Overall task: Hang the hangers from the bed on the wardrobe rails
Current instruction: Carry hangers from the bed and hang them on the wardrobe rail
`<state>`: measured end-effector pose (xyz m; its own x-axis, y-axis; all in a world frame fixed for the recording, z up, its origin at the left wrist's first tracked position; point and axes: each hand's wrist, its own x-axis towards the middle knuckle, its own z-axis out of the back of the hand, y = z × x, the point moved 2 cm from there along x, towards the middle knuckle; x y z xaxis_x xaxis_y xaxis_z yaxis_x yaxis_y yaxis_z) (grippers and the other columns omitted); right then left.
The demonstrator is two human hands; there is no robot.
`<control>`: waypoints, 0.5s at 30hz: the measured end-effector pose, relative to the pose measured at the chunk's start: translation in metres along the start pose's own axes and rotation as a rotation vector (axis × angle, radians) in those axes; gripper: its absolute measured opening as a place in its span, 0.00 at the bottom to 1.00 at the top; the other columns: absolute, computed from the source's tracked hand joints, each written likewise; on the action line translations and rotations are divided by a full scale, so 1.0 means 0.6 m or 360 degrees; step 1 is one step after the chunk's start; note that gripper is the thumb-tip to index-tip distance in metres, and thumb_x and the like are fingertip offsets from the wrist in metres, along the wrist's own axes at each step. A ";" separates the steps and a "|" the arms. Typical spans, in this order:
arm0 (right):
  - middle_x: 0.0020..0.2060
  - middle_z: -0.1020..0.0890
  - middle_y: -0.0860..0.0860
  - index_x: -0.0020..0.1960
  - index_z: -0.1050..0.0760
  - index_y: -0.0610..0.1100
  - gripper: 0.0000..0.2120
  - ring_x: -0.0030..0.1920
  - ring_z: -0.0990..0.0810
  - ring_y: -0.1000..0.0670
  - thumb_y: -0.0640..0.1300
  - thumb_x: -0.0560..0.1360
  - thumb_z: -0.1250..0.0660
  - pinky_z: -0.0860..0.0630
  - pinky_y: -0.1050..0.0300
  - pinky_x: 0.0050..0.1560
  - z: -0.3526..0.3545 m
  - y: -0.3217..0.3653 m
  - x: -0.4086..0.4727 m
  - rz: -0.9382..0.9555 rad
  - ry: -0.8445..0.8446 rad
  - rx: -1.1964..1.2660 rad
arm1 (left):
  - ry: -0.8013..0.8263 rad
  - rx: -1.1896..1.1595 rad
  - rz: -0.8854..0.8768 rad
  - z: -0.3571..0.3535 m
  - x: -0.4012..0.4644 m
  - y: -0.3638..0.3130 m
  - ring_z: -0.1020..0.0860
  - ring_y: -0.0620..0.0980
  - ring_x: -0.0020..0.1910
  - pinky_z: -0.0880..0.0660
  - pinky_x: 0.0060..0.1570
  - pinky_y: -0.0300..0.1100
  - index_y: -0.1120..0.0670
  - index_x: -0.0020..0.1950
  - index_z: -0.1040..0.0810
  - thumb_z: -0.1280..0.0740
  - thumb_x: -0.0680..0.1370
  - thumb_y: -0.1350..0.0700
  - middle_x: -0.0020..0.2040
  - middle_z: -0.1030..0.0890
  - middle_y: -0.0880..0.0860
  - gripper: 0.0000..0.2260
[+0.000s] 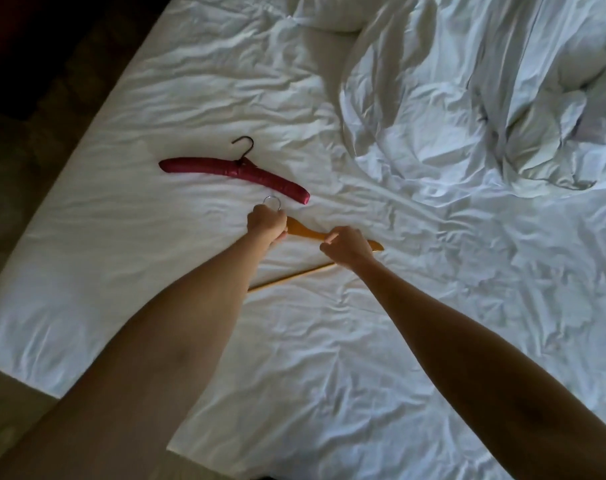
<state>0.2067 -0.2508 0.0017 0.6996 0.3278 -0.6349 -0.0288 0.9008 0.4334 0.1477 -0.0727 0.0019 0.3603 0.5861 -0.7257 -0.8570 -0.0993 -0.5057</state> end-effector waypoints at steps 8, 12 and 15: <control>0.62 0.23 0.48 0.65 0.24 0.46 0.24 0.63 0.26 0.45 0.52 0.72 0.26 0.25 0.48 0.60 -0.054 -0.060 0.110 0.0280 -0.0092 -0.0384 | -0.0125 -0.0086 -0.0012 -0.059 0.141 -0.052 0.14 0.52 0.38 0.16 0.46 0.44 0.64 0.67 0.25 0.38 0.84 0.47 0.46 0.15 0.58 0.22; 0.60 0.23 0.47 0.65 0.24 0.46 0.23 0.62 0.25 0.44 0.52 0.74 0.26 0.25 0.48 0.60 -0.077 -0.082 0.128 0.0374 -0.0145 -0.0507 | -0.0099 -0.0240 0.0154 -0.079 0.168 -0.068 0.15 0.51 0.37 0.16 0.47 0.44 0.63 0.70 0.29 0.36 0.82 0.42 0.41 0.21 0.54 0.28; 0.55 0.20 0.48 0.60 0.22 0.46 0.15 0.56 0.22 0.44 0.52 0.77 0.30 0.23 0.49 0.54 -0.083 -0.092 0.123 0.0461 -0.0194 -0.0528 | -0.0089 -0.0350 0.0249 -0.088 0.185 -0.075 0.17 0.50 0.36 0.16 0.46 0.43 0.63 0.75 0.33 0.34 0.81 0.43 0.58 0.19 0.57 0.30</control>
<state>0.2243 -0.2621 -0.1009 0.7073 0.5619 -0.4290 -0.4490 0.8258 0.3413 0.2456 -0.0458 -0.0804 0.2034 0.5929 -0.7792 -0.7979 -0.3608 -0.4828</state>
